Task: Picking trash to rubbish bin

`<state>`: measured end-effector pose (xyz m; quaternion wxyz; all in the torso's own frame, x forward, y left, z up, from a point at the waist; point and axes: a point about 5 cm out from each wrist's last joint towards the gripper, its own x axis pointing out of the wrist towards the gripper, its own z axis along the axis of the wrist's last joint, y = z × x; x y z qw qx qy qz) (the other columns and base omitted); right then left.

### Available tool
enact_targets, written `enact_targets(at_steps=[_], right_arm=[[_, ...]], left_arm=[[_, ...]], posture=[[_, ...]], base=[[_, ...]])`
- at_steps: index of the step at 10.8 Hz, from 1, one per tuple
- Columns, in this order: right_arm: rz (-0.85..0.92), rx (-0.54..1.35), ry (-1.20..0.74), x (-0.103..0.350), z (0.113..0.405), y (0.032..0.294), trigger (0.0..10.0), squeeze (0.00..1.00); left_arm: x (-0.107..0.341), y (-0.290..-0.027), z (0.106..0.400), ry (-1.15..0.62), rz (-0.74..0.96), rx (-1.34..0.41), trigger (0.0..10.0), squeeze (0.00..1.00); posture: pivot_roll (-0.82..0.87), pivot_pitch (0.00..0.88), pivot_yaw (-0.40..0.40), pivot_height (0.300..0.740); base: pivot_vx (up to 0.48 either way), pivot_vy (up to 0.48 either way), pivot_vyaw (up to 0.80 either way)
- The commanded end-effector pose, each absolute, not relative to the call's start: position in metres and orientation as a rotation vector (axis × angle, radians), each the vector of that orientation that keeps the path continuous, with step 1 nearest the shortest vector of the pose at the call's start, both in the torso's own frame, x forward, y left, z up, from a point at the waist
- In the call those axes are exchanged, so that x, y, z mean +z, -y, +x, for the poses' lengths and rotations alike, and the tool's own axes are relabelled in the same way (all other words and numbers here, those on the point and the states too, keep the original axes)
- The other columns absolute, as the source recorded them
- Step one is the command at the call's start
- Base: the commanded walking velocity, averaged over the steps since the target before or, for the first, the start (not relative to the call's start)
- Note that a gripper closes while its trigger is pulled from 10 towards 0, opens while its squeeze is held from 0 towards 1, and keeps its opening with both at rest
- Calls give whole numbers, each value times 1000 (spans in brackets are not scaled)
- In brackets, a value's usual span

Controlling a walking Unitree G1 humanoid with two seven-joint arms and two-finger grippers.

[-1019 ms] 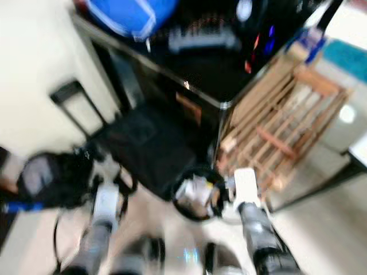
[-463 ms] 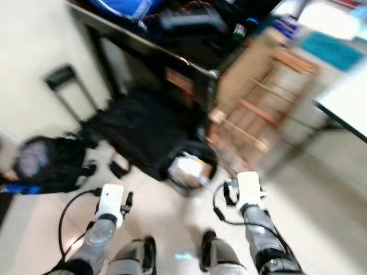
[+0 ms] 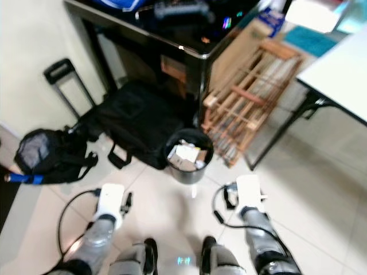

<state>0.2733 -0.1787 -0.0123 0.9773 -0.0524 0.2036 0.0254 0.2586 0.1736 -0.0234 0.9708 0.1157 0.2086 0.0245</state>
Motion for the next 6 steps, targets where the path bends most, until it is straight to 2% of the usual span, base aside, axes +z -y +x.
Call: enact_targets(at_steps=[1, 6], right_arm=[[-109, 54, -426, -15, 270, 180, 10000, 0], [-103, 47, -429, -15, 271, 181, 10000, 0]], left_arm=[[-30, -173, 252, -453, 218, 59, 10000, 0], [-29, -172, 253, -448, 214, 54, 10000, 0]], posture=[[-25, 207, 26, 740], [-13, 217, 25, 740]], base=[[0, 0, 0], [0, 0, 0]])
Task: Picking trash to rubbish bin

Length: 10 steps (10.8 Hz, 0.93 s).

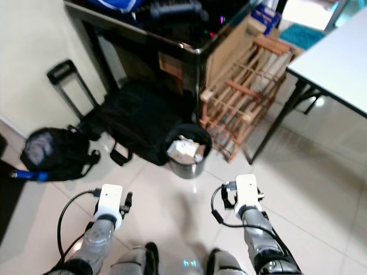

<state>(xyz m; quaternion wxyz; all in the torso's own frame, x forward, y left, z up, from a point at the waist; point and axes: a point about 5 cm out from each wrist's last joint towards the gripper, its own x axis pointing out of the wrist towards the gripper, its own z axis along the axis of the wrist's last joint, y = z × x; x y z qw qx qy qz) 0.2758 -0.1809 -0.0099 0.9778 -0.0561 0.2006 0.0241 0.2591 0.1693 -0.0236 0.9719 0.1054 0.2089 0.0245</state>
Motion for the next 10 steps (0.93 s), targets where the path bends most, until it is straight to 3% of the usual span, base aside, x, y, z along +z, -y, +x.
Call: enact_targets(at_steps=[1, 5, 10], right_arm=[[-98, 43, -430, -14, 272, 180, 10000, 0], [-92, 40, -434, -14, 273, 179, 10000, 0], [-104, 59, -458, -18, 269, 177, 10000, 0]], left_arm=[[-27, -176, 254, -444, 212, 69, 10000, 0], [-27, -176, 254, -441, 203, 69, 10000, 0], [-27, -177, 254, -441, 205, 69, 10000, 0]], posture=[[-13, 219, 32, 740], [-17, 215, 31, 740], [1, 213, 26, 740]], base=[[0, 0, 0], [0, 0, -117], [0, 0, -800]])
